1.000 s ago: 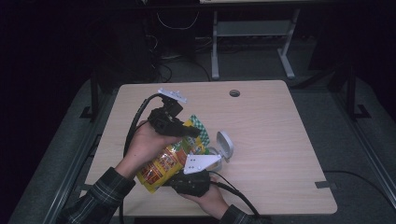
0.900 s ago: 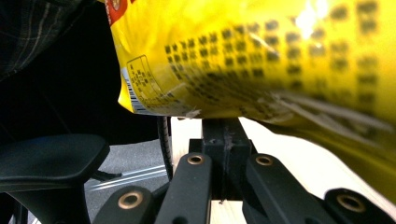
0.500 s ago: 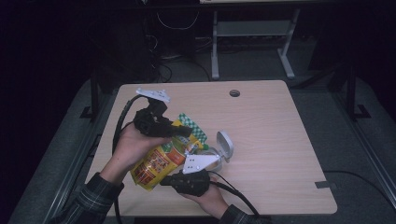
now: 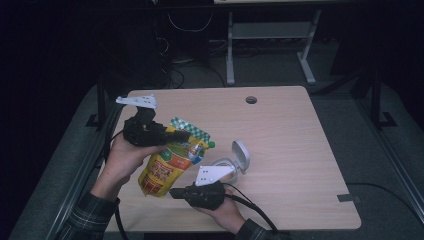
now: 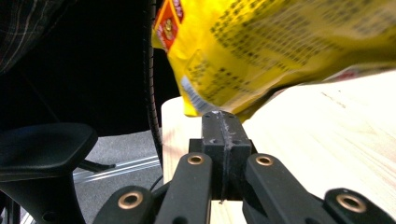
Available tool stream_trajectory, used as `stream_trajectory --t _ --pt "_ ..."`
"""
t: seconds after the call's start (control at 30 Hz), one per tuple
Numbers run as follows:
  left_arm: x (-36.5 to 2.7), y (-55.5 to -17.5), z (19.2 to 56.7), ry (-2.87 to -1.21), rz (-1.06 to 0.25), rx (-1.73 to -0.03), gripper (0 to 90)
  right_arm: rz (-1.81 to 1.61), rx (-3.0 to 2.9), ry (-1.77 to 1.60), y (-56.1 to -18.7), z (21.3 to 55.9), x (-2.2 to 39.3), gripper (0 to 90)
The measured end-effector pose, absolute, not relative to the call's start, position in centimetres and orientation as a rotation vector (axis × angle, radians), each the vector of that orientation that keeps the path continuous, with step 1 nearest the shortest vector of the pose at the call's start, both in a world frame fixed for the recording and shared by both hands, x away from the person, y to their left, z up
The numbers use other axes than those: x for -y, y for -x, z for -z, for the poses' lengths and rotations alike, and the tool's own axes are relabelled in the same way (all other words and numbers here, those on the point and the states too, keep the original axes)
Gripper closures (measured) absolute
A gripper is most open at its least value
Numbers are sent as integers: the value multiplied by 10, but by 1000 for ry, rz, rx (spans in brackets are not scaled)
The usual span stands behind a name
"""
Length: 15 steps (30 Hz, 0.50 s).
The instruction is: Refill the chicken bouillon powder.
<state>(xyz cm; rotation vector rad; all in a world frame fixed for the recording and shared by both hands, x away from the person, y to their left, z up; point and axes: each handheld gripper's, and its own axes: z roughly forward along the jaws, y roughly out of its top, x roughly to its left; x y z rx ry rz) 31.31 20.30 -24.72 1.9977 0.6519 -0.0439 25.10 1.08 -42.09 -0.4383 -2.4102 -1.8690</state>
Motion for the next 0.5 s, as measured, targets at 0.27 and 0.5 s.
stream_trajectory --t 0.27,0.5 --pt "-218 -321 259 -1948 -44 -663 899 1850 2412 467 -252 416 -3 900" --pt "-226 -331 273 -1913 -108 -673 899 1845 2434 495 -255 410 11 899"
